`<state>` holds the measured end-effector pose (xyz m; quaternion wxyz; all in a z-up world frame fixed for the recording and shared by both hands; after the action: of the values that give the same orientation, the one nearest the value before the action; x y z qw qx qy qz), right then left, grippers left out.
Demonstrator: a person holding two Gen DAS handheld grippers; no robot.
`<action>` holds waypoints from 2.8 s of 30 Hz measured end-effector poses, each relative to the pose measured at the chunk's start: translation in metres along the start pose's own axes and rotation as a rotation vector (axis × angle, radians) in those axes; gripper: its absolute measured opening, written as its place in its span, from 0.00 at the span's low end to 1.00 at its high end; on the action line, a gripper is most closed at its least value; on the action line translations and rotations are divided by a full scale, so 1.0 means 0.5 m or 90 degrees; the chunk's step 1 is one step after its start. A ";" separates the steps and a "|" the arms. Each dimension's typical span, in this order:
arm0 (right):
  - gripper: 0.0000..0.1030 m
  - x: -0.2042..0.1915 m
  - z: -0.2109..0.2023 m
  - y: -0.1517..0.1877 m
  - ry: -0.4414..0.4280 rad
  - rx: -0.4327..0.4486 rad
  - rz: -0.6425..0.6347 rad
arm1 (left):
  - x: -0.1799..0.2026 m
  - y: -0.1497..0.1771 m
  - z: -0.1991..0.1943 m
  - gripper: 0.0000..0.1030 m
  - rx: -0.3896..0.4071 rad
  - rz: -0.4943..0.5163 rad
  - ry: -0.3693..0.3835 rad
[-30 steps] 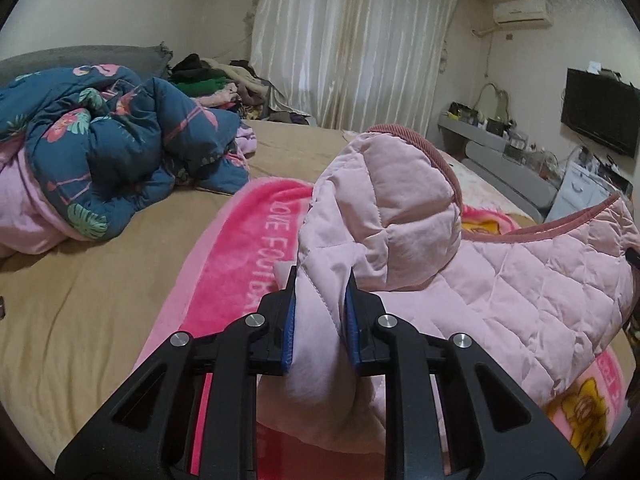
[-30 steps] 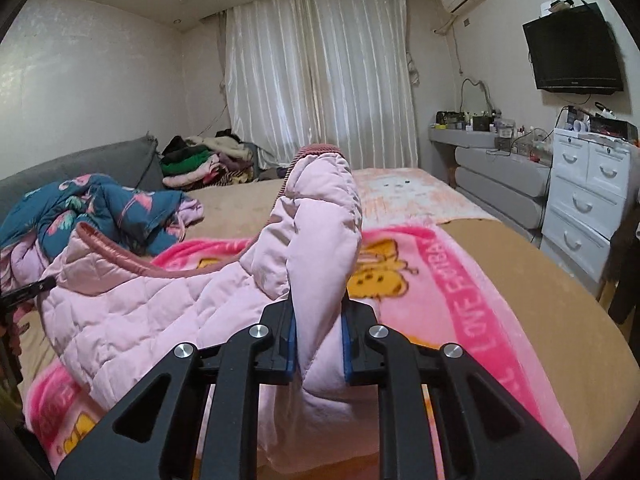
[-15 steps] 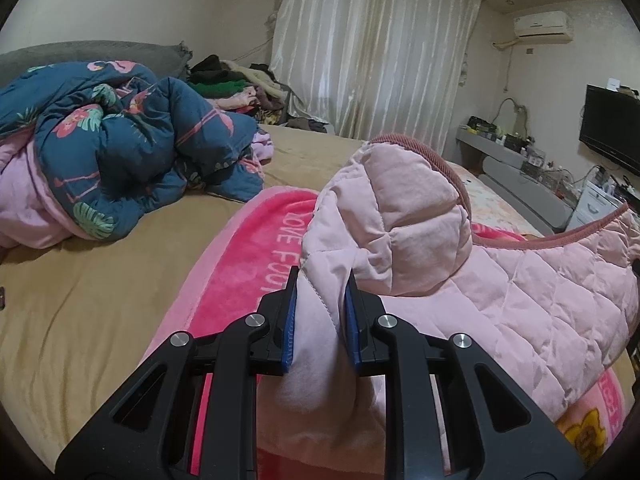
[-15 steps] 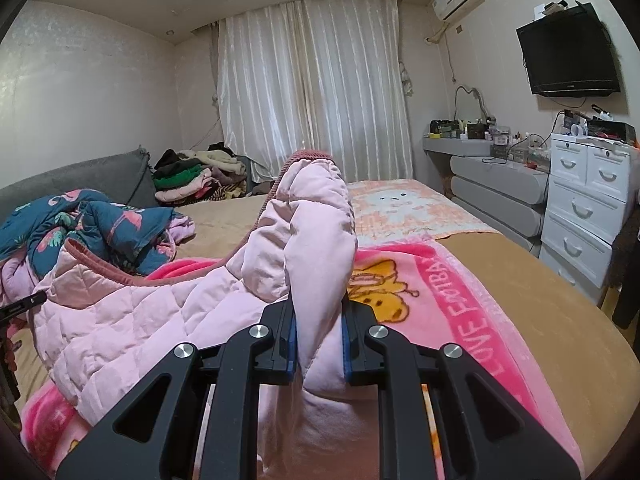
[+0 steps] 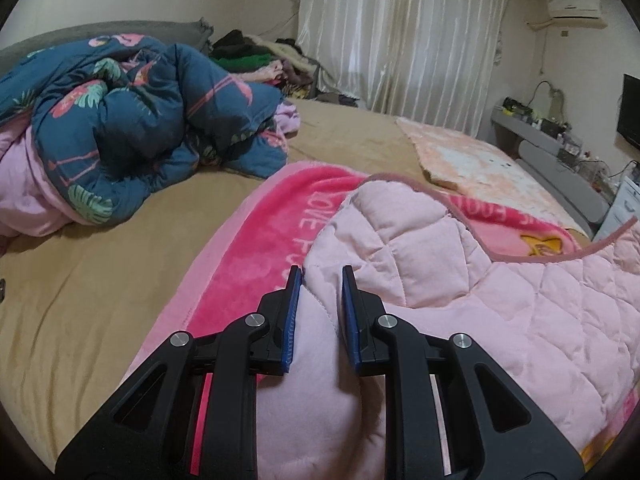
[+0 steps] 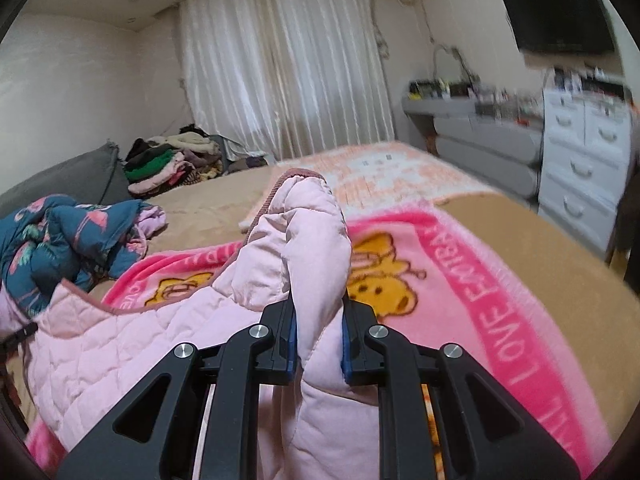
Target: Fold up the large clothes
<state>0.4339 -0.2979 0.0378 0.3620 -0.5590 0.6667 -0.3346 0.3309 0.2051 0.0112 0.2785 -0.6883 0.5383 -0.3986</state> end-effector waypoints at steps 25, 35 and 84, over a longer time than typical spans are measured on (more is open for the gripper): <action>0.23 0.001 0.261 0.130 0.126 -0.203 -0.050 | -0.051 0.047 0.223 0.05 -0.116 -0.003 -0.105; 0.63 0.058 0.132 0.097 0.083 -0.152 0.021 | -0.027 0.017 0.124 0.36 -0.079 -0.013 -0.040; 0.96 0.053 -0.210 0.204 -0.037 -0.131 -0.001 | 0.147 0.155 -0.121 0.91 -0.134 -0.012 0.067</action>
<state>0.2896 -0.3042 0.0020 0.3217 -0.6028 0.6865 -0.2487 0.2466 0.1166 -0.0015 0.1726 -0.6971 0.5842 -0.3781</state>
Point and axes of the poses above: each gripper's, at about its wrist camera, not at the fingertips, and z roughly the way its jaws point, x to its right, y to its underside, the point moved 3 cm from there along z, roughly the way its jaws point, and after that the axes turned 14 degrees about y, right-handed, at the moved point
